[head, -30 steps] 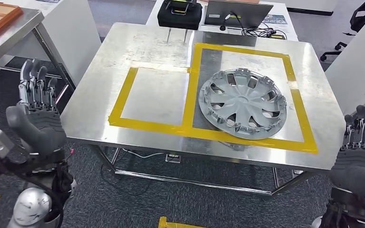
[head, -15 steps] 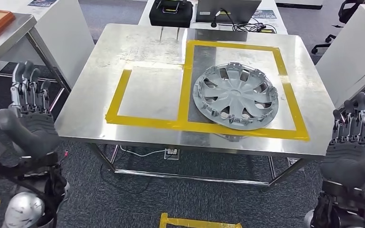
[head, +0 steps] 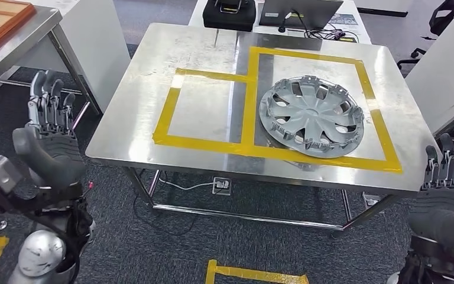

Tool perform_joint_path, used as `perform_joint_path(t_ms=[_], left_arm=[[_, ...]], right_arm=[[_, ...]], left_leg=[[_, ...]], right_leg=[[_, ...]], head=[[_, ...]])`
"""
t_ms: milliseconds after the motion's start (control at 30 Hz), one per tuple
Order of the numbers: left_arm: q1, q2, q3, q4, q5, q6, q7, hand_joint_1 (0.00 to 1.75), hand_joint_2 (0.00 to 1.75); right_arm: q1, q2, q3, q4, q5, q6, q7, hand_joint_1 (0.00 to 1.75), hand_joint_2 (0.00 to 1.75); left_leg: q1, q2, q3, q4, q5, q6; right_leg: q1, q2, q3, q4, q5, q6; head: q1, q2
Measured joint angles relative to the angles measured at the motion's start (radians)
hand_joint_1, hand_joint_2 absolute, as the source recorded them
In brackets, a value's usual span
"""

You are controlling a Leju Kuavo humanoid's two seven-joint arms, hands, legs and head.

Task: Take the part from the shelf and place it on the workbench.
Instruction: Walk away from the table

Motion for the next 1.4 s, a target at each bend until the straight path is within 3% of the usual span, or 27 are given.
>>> perform_joint_path(t_ms=[67,100,167,233,333,367,400,467,533,600,667,733,800,867,900,933,967,1033,1100,1200,1267,1333,1400], left_arm=[[0.0,0.0,0.0,0.0,-0.001,0.001,-0.001,0.0,0.0],[0.0,0.0,0.0,0.0,-0.001,0.002,-0.001,0.0,0.0],[0.0,0.0,0.0,0.0,-0.001,0.004,-0.001,0.0,0.0],[-0.001,0.0,0.0,0.0,-0.002,0.005,-0.002,0.0,0.0],[0.002,0.001,-0.001,0.001,-0.002,0.005,-0.002,0.0,0.0],[0.004,0.001,-0.001,0.001,-0.002,0.005,-0.002,0.0,0.0],[0.005,0.001,-0.001,0.002,-0.002,0.006,-0.002,0.0,0.0],[0.006,0.001,-0.001,0.003,-0.002,0.007,-0.002,0.0,0.0],[0.006,0.001,-0.001,0.004,-0.002,0.007,-0.003,0.0,0.0],[0.007,0.001,-0.002,0.004,-0.003,0.008,-0.004,0.0,0.0],[0.007,0.0,-0.003,0.004,-0.003,0.008,-0.004,0.0,0.0],[0.006,0.0,-0.003,0.003,-0.003,0.007,-0.005,0.0,0.0],[0.006,0.0,-0.003,0.003,-0.003,0.007,-0.006,0.0,0.0],[0.007,0.0,-0.004,0.003,-0.003,0.007,-0.008,0.0,0.0],[0.008,0.0,-0.004,0.004,-0.003,0.007,-0.008,0.0,0.0],[0.008,0.0,-0.004,0.004,-0.003,0.007,-0.008,0.0,0.0],[0.008,0.0,-0.004,0.004,-0.003,0.007,-0.009,0.0,0.0],[0.007,0.0,-0.004,0.003,-0.003,0.008,-0.01,0.0,0.0],[0.007,0.0,-0.004,0.003,-0.002,0.009,-0.011,0.0,0.0],[0.006,0.0,-0.003,0.003,0.0,0.011,-0.01,0.0,0.0],[0.004,0.0,-0.002,0.003,0.0,0.011,-0.011,0.0,0.0],[0.006,0.001,-0.002,0.004,0.0,0.013,-0.01,0.0,0.0],[0.009,0.001,-0.002,0.006,0.001,0.017,-0.008,0.0,0.0]], right_arm=[[-0.002,0.0,0.0,0.0,-0.003,0.001,-0.002,0.0,0.0],[-0.003,0.0,-0.001,0.0,-0.004,0.002,-0.003,0.0,0.0],[-0.002,-0.001,-0.002,0.0,-0.004,0.003,-0.005,0.0,0.0],[-0.001,-0.001,-0.003,0.0,-0.004,0.004,-0.005,0.0,0.0],[0.002,0.0,-0.002,0.001,-0.006,0.005,-0.006,0.0,0.0],[0.004,0.001,-0.002,0.002,-0.006,0.005,-0.006,0.0,0.0],[0.006,0.001,-0.002,0.002,-0.007,0.005,-0.006,0.0,0.0],[0.007,0.001,-0.002,0.003,-0.007,0.005,-0.006,0.0,0.0],[0.008,0.001,-0.002,0.003,-0.007,0.004,-0.006,0.0,0.0],[0.01,0.001,-0.003,0.003,-0.006,0.004,-0.006,0.0,0.0],[0.014,0.0,-0.004,0.003,-0.006,0.004,-0.006,0.0,0.0],[0.015,-0.001,-0.005,0.002,-0.005,0.001,-0.006,0.0,0.0],[0.016,-0.003,-0.006,0.002,-0.004,-0.002,-0.007,0.0,0.0],[0.019,-0.004,-0.007,0.003,-0.003,-0.004,-0.007,0.0,0.0],[0.021,-0.004,-0.007,0.003,-0.003,-0.004,-0.007,0.0,0.0],[0.022,-0.004,-0.007,0.003,-0.003,-0.004,-0.007,0.0,0.0],[0.022,-0.004,-0.007,0.003,-0.003,-0.005,-0.007,0.0,0.0],[0.021,-0.005,-0.01,0.002,-0.004,-0.005,-0.007,0.0,0.0],[0.02,-0.006,-0.013,0.001,-0.004,-0.006,-0.007,0.0,0.0],[0.023,-0.007,-0.018,-0.001,-0.004,-0.008,-0.008,0.0,0.0],[0.023,-0.007,-0.02,-0.003,-0.005,-0.01,-0.009,0.0,0.0],[0.023,-0.006,-0.021,-0.003,-0.006,-0.011,-0.01,0.0,0.0],[0.025,-0.005,-0.021,-0.002,-0.008,-0.012,-0.009,0.0,0.0]], left_leg=[[-0.002,0.018,0.003,-0.004,0.003,-0.003],[-0.001,0.029,0.004,-0.009,0.005,-0.007],[0.001,0.048,0.006,-0.017,0.009,-0.016],[0.001,0.03,-0.004,0.005,-0.01,-0.026],[0.005,-0.015,-0.072,0.159,-0.092,-0.038],[0.007,-0.018,-0.093,0.204,-0.106,-0.041],[0.009,-0.019,-0.098,0.218,-0.103,-0.045],[0.014,-0.027,-0.054,0.138,-0.051,-0.051],[0.022,-0.064,0.012,0.023,-0.016,-0.053],[0.022,-0.085,0.038,-0.017,-0.019,-0.045],[0.02,-0.065,0.038,-0.019,-0.015,-0.031],[0.023,-0.045,0.039,-0.022,-0.012,-0.02],[0.023,-0.024,0.038,-0.023,-0.012,-0.013],[0.02,0.0,0.036,-0.023,-0.013,-0.009],[0.019,0.013,0.035,-0.023,-0.014,-0.009],[0.019,0.026,0.035,-0.023,-0.015,-0.009],[0.018,0.038,0.036,-0.023,-0.016,-0.01],[0.014,0.06,0.04,-0.024,-0.018,-0.014],[0.01,0.081,0.042,-0.026,-0.02,-0.021],[0.009,0.11,0.047,-0.028,-0.025,-0.036],[0.009,0.071,0.029,0.02,-0.052,-0.044],[0.009,0.005,-0.026,0.137,-0.104,-0.045],[0.007,-0.02,-0.086,0.239,-0.136,-0.045]], right_leg=[[0.017,-0.031,0.049,-0.093,0.014,-0.023],[0.022,-0.035,0.052,-0.108,0.011,-0.028],[0.022,-0.012,0.061,-0.134,0.027,-0.029],[0.013,0.009,0.081,-0.166,0.05,-0.029],[0.005,0.036,0.082,-0.179,0.069,-0.028],[0.004,0.047,0.078,-0.177,0.07,-0.026],[0.002,0.058,0.074,-0.173,0.071,-0.024],[-0.003,0.082,0.069,-0.163,0.069,-0.017],[-0.006,0.106,0.058,-0.143,0.062,-0.004],[-0.009,0.125,0.042,-0.128,0.061,0.012],[-0.013,0.14,0.028,-0.126,0.065,0.024],[-0.012,0.114,0.006,-0.097,0.05,0.034],[-0.012,0.066,-0.045,0.004,0.0,0.044],[-0.018,0.046,-0.101,0.123,-0.043,0.05],[-0.019,0.043,-0.111,0.147,-0.045,0.05],[-0.02,0.041,-0.102,0.13,-0.028,0.049],[-0.018,0.033,-0.073,0.077,0.001,0.045],[-0.008,-0.013,-0.003,-0.058,0.044,0.032],[0.005,-0.042,0.032,-0.124,0.052,0.019],[0.005,-0.008,0.04,-0.137,0.058,0.005],[-0.004,0.016,0.056,-0.155,0.066,-0.006],[-0.007,0.041,0.064,-0.162,0.069,-0.013],[-0.005,0.07,0.062,-0.162,0.07,-0.015]], head=[[-0.002,0.0],[-0.002,0.0],[0.003,0.0],[0.001,0.0],[-0.016,0.0],[-0.021,0.0],[-0.025,0.0],[-0.032,0.0],[-0.039,0.0],[-0.042,0.0],[-0.041,0.0],[-0.035,0.0],[-0.021,0.0],[-0.011,0.0],[-0.008,0.0],[-0.005,0.0],[-0.002,0.0],[0.004,0.0],[0.005,0.0],[0.004,0.0],[-0.003,0.0],[-0.019,0.0],[-0.032,0.0]])
